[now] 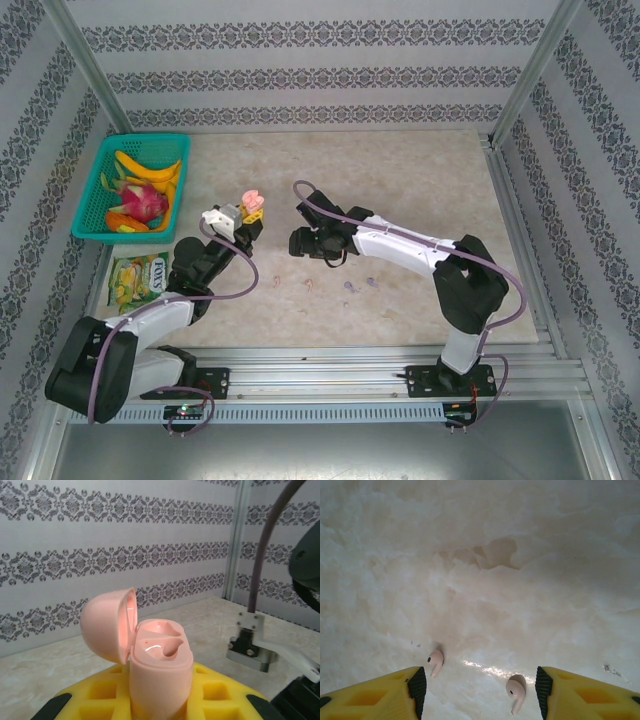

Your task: Insert the wireless bluetooth earbuds into the charging case

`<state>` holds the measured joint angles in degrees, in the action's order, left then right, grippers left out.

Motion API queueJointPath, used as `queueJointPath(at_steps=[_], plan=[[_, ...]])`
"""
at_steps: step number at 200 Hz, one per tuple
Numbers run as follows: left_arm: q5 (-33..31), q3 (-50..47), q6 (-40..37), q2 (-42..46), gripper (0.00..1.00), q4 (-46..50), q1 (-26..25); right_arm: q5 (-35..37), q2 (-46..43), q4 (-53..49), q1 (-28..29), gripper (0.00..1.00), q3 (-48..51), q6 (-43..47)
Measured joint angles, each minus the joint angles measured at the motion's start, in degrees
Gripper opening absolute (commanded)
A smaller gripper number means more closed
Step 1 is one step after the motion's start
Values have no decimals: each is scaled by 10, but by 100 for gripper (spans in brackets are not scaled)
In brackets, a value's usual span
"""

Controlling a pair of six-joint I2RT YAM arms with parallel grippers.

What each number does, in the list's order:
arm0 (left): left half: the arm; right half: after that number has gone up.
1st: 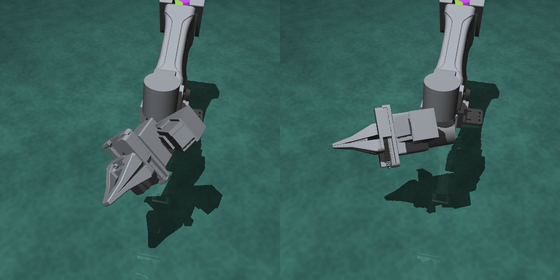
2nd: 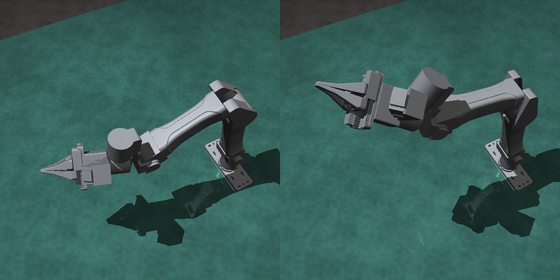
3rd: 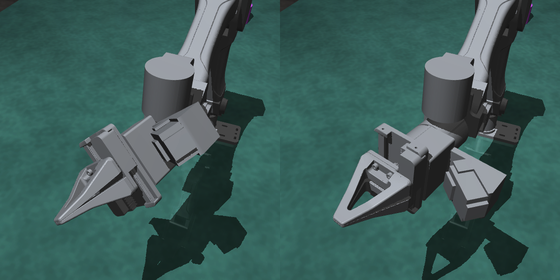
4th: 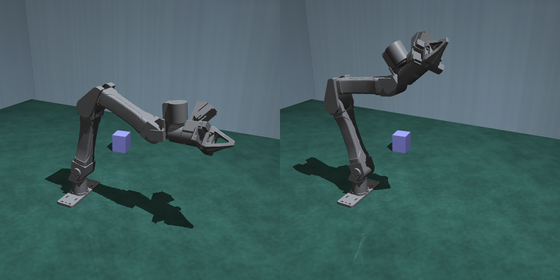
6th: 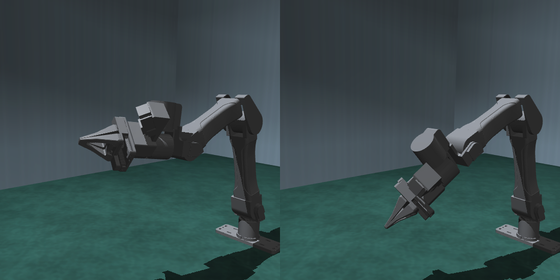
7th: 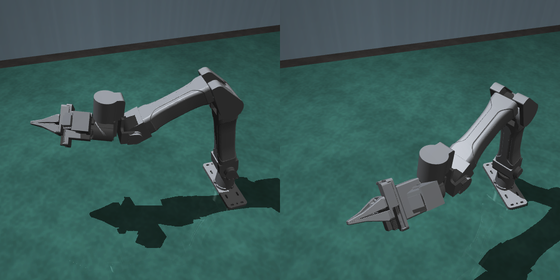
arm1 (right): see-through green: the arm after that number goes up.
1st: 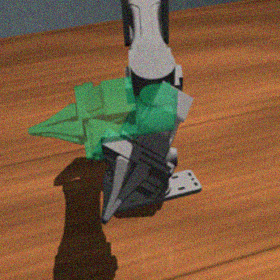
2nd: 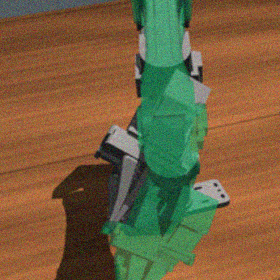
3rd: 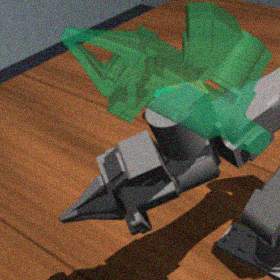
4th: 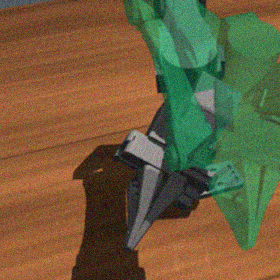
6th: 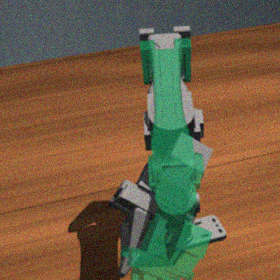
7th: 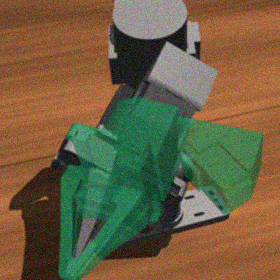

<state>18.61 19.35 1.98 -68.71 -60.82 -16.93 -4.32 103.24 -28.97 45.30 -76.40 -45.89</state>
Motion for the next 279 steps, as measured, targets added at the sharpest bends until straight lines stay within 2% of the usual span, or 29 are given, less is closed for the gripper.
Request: queueJointPath(at_steps=[70,116,180,279], plan=[[-24,13,42,-85,0,-72,47,-2,68,-36,46,61,-61,0],[-23,39,82,-103,0,-108,84,7,111,-78,79,59,-117,12],[-19,46,102,-103,0,-117,90,16,167,-99,105,55,-152,31],[-6,46,106,-96,0,-117,95,27,220,-108,107,45,-199,72]])
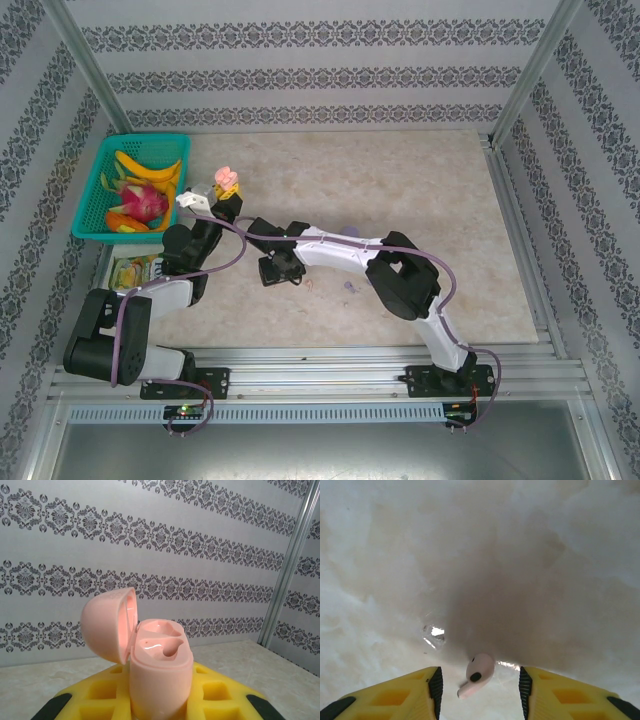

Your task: Insert the wireless bluetooth earbuds into the charging case

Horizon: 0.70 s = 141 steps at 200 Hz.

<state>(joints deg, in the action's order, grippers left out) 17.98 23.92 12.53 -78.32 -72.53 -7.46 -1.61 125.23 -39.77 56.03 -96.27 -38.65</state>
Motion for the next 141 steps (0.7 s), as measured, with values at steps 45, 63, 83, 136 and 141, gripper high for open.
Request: queueJointPath(at_steps=[45,63,83,136,141], plan=[[0,0,0,1,0,0,1,6,4,-6,0,43,0,4],[0,0,0,1,0,0,1,9,7,-6,0,41,0,10],[0,0,0,1,0,0,1,10,13,-8,0,39,-5,14],[0,0,0,1,0,0,1,18,25,-22,1,35,-24,20],[0,0,0,1,0,0,1,21,26,-25,2,34,-26,21]])
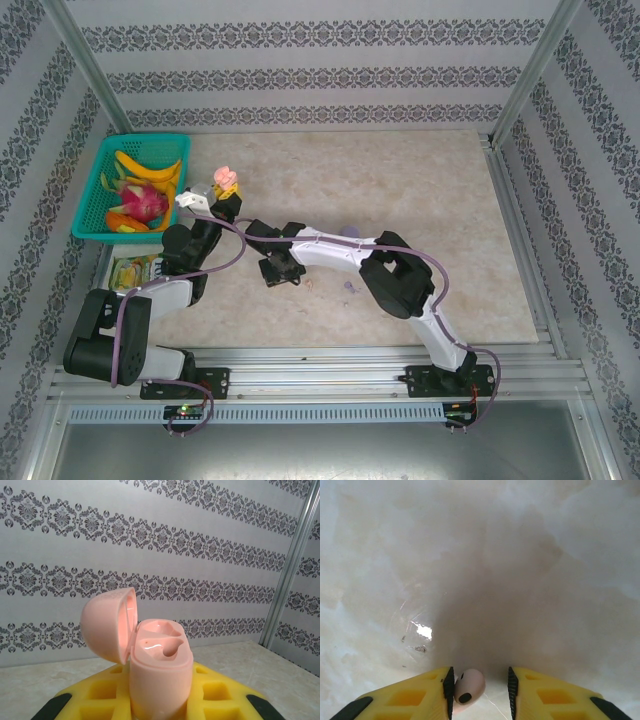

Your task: Insert the wireless bluetooth earbuds into the charging case

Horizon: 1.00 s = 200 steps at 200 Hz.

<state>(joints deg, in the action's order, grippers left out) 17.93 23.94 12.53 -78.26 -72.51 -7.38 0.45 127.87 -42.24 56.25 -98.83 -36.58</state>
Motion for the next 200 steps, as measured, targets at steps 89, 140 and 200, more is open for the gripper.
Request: queueJointPath(at_steps=[89,140,200], plan=[[0,0,6,2,0,0,4,34,9,-22,12,27,-16,10],[0,0,9,3,0,0,4,38,9,-22,13,23,-16,10],[1,0,8,17,0,15,4,47,0,-5,14,21,-2,10]])
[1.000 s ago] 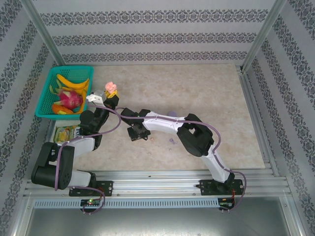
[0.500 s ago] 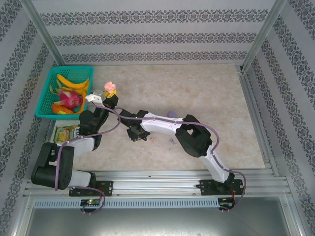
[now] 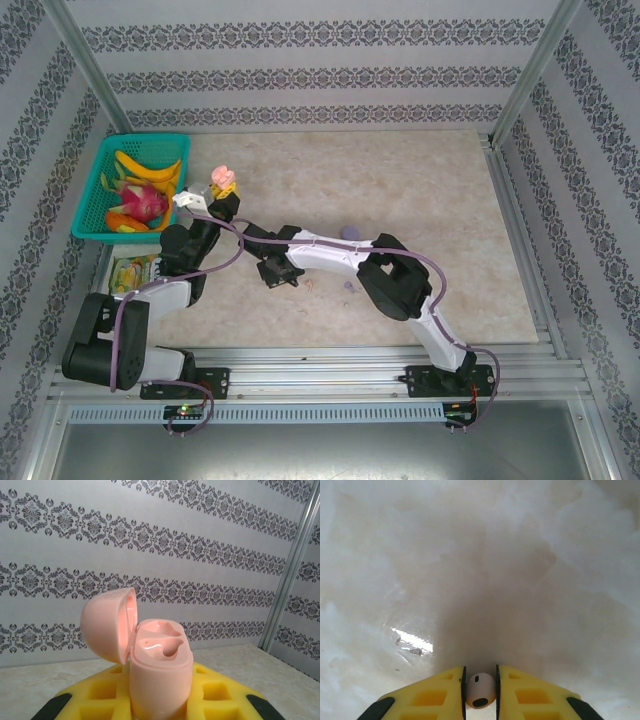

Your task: Insert the wireless bluetooth earbuds into the charging case

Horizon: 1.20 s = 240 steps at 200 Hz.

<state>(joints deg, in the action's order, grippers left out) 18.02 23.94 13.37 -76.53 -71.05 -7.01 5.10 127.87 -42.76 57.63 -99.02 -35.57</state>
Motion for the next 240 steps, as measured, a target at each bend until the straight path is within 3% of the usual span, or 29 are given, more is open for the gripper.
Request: queueJointPath(at_steps=[58,132,240], plan=[[13,0,-1,20,0,12,0,12,-38,21,-13,20,49,0],[37,0,-7,20,0,37,0,26,-98,59,-71,20,115,16],[159,2,-13,-32,0,53,-11,50,-229,71,-156,20,140,90]])
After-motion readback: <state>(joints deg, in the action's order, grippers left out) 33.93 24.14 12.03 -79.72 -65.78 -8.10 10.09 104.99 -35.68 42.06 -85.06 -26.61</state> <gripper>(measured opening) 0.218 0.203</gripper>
